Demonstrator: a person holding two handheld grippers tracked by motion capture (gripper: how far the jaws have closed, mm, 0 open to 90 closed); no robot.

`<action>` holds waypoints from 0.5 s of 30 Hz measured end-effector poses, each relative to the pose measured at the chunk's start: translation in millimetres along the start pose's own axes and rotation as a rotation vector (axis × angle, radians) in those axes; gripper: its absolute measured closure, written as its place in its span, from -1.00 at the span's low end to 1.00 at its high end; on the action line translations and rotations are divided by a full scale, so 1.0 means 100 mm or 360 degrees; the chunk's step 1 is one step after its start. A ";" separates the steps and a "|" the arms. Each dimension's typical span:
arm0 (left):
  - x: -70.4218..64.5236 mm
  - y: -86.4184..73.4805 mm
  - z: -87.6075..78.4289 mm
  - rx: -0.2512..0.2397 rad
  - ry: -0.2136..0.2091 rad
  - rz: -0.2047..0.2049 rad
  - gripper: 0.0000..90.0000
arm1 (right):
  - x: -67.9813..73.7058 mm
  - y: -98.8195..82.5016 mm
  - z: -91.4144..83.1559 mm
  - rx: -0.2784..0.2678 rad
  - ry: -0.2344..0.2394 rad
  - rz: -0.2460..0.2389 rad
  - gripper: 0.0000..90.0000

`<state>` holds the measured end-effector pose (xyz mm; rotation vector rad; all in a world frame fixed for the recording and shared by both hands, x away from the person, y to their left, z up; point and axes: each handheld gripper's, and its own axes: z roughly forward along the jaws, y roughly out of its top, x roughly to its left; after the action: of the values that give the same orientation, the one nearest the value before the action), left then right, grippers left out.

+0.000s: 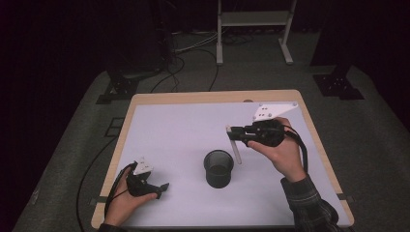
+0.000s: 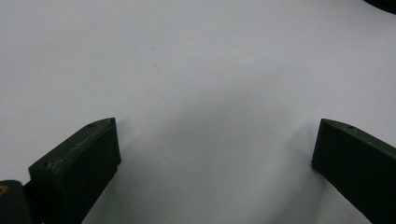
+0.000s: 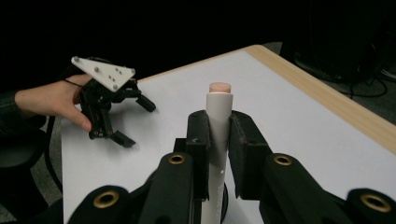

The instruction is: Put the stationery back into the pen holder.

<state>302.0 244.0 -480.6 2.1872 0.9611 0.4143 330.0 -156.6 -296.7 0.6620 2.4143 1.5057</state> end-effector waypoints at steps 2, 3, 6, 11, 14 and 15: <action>0.00 0.00 0.00 -0.0004 0.0001 -0.0001 -1.00 | 0.02 0.06 0.03 -0.0008 0.0013 -0.0008 0.73; 0.00 0.00 0.00 -0.0004 0.0001 0.0000 -1.00 | 0.03 0.08 0.04 -0.0016 0.0018 -0.0016 0.73; 0.00 0.00 0.00 -0.0004 0.0000 -0.0001 -1.00 | 0.06 0.14 0.09 -0.0025 0.0028 -0.0026 0.73; 0.00 0.00 0.00 -0.0004 0.0000 -0.0001 -1.00 | 0.08 0.16 0.20 -0.0032 0.0057 -0.0015 0.73; 0.00 0.00 0.00 0.0000 -0.0001 0.0004 -1.00 | 0.08 0.15 0.27 -0.0026 0.0068 -0.0019 0.73; 0.00 0.00 0.00 0.0000 -0.0001 0.0004 -1.00 | 0.08 0.14 0.30 -0.0020 0.0070 -0.0022 0.73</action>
<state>302.1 244.2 -480.7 2.1889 0.9582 0.4149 338.8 -123.9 -297.6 0.6148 2.4341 1.5445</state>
